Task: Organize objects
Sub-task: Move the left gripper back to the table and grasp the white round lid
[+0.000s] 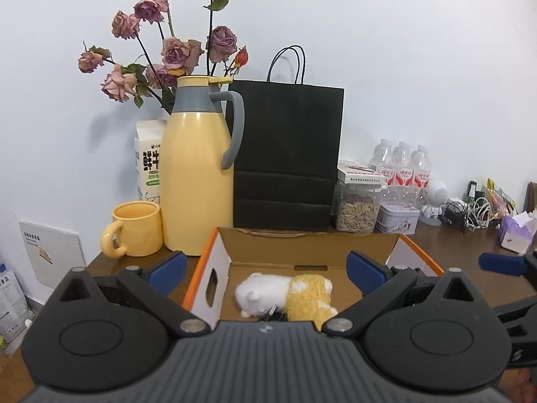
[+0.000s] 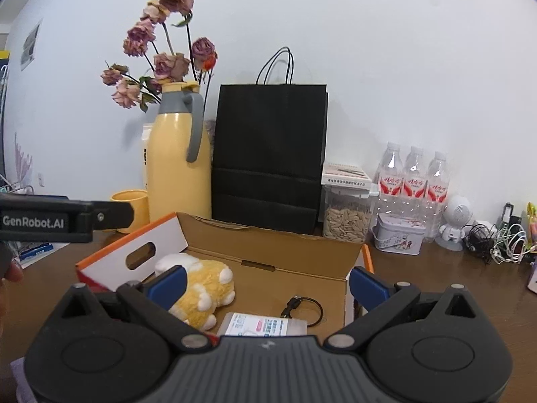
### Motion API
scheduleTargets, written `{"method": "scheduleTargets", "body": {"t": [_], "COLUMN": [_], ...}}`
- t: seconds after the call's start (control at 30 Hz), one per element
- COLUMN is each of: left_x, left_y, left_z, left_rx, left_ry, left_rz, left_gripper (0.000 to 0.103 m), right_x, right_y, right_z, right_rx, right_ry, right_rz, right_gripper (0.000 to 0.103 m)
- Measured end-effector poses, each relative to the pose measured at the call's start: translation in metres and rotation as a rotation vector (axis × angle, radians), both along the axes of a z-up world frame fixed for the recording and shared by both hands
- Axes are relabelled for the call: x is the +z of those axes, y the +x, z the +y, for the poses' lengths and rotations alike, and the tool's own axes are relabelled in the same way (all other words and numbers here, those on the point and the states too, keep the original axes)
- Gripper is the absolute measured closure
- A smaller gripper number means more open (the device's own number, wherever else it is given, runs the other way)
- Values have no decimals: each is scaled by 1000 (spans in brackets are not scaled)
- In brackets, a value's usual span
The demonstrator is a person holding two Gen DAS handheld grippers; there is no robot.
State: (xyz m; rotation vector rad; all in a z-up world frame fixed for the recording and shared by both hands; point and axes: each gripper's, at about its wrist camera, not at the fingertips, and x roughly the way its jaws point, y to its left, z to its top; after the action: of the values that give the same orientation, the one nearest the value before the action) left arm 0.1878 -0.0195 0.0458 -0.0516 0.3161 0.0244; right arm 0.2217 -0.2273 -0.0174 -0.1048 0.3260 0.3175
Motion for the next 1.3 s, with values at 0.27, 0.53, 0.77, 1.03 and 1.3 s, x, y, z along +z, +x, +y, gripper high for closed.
{"method": "scheduleTargets", "body": {"t": [0.27, 0.53, 0.77, 1.03, 1.3], "left_x": [-4, -26, -53, -75, -87], "left_y": [-44, -90, -121, -130, -122], "left_z": [11, 11, 3, -16, -24], "left_rx": [-14, -60, -139, -250, -260], "left_ry": [29, 62, 52, 18, -5], "left_rz": [42, 115, 189, 255, 302], "left_gripper": [0, 0, 0, 36, 53], "right_x": [6, -8, -28, -47, -54], "right_y": [-50, -98, -132, -146, -148], "right_z": [-11, -9, -5, -11, -17], "right_rx": [10, 54, 82, 37, 28], "right_ry": [-7, -33, -53, -84, -72], "right_rz": [-14, 27, 74, 110, 125], "right_gripper": [0, 0, 0, 0, 1]}}
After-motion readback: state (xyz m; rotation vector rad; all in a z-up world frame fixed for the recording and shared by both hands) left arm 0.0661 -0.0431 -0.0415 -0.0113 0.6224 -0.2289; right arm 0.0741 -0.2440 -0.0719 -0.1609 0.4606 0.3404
